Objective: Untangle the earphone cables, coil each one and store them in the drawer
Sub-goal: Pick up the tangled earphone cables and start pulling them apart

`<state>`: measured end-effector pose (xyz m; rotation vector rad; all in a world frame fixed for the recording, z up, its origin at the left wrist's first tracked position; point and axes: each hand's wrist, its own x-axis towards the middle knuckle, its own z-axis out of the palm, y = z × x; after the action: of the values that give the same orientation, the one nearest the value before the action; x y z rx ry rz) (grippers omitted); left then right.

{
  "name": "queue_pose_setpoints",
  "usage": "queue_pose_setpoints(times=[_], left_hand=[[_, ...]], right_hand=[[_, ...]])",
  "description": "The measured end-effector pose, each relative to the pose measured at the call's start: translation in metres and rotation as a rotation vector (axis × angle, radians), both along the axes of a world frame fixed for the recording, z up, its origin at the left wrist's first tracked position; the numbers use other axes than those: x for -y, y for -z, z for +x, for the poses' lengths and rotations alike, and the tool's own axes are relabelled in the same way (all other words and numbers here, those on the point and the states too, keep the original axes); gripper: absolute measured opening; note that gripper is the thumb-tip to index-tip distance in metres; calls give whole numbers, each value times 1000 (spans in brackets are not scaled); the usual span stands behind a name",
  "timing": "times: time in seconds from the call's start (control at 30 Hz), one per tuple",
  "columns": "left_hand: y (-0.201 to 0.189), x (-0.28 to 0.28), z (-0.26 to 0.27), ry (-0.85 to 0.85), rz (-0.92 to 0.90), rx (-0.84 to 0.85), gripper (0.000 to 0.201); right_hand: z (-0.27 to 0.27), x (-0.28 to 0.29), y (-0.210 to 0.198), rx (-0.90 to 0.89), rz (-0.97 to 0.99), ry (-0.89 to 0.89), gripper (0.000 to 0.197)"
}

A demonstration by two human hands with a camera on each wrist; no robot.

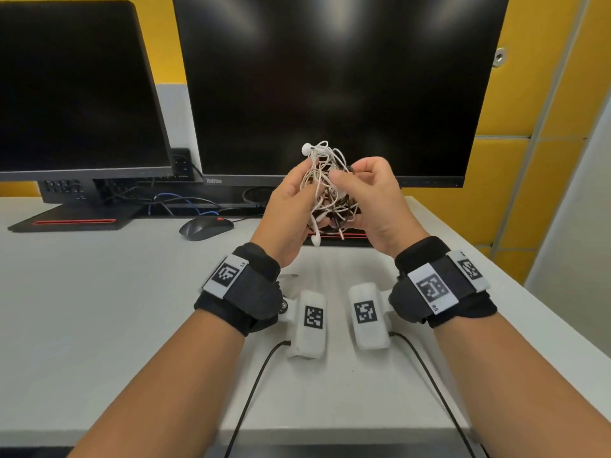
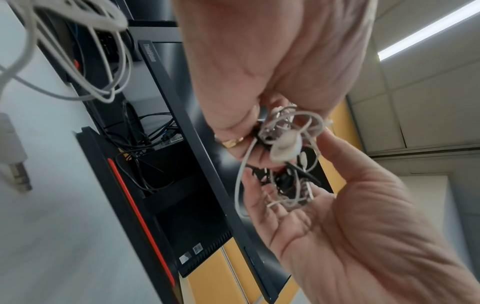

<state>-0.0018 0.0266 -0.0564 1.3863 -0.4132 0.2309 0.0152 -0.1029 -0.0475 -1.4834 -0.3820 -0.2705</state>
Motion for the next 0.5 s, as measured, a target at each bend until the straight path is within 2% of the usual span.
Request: queue_pose_setpoints(times=[0.07,0.1,0.2,0.27,0.37,0.43,0.5], left_hand=[[1,0,1,39,-2,33,45],[3,0,1,48,0,42,52],[3,-2,2,5,56,48,59],[1,-4,2,-26,81,27,48],[-4,-4,4,-66,-34,-16,26],[-4,-4,5,-130,-112,-13,21],[-3,-2,6,-182,-146,22,22]], right_hand=[[0,-1,2,19,-54,32,46],[0,-1,2,38,-91,62,45],[1,-1,1,100,-170,147,22],[2,2,-1,99,-148,191,13],[3,8,-6,50,41,153,18],[3,9,-9,29,196,55,23],[2,5,-10,32,264,6,27]])
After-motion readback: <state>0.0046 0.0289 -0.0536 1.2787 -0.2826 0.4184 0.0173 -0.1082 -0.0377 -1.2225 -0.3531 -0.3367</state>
